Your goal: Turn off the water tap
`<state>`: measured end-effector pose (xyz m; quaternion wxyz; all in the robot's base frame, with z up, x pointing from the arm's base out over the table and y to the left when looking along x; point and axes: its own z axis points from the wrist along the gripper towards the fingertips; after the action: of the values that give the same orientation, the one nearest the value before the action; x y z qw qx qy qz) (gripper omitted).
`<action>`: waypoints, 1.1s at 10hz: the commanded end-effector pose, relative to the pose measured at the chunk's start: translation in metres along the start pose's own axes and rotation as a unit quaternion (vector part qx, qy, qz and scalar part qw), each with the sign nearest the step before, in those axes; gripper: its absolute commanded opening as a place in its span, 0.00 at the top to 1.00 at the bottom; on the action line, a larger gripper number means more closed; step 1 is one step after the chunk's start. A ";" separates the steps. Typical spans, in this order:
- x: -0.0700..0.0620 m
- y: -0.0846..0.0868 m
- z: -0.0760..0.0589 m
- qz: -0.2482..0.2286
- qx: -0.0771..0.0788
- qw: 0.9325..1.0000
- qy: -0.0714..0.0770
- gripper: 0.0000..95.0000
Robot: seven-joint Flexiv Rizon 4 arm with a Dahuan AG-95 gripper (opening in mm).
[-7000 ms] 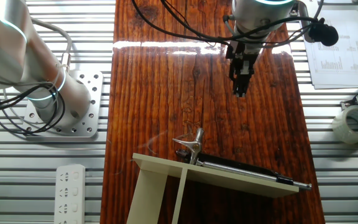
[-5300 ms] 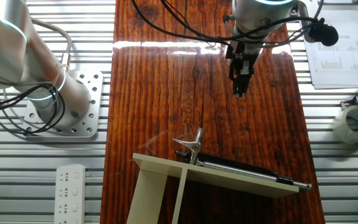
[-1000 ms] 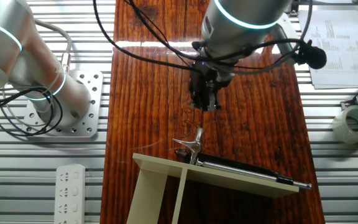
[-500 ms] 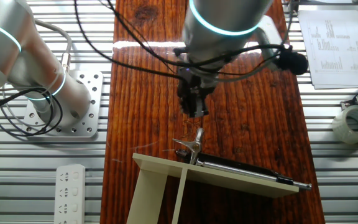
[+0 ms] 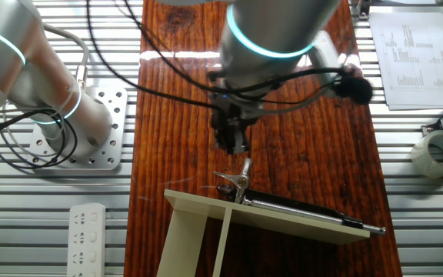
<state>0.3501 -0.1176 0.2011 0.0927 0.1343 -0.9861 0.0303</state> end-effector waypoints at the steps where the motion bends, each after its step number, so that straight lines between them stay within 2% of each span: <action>1: -0.004 0.000 0.000 0.004 -0.003 1.000 0.003 1.00; 4: -0.014 0.005 -0.010 0.024 0.000 1.000 0.005 1.00; 5: -0.014 0.008 -0.014 0.036 -0.003 0.999 0.010 1.00; 6: -0.011 0.012 -0.017 0.043 -0.006 0.999 0.021 1.00; 8: -0.005 0.019 -0.021 0.035 -0.012 0.998 0.054 1.00; 11: 0.001 0.018 -0.018 0.025 -0.013 0.998 0.054 1.00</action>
<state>0.3509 -0.0986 0.2179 0.1600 0.1041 -0.9813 0.0254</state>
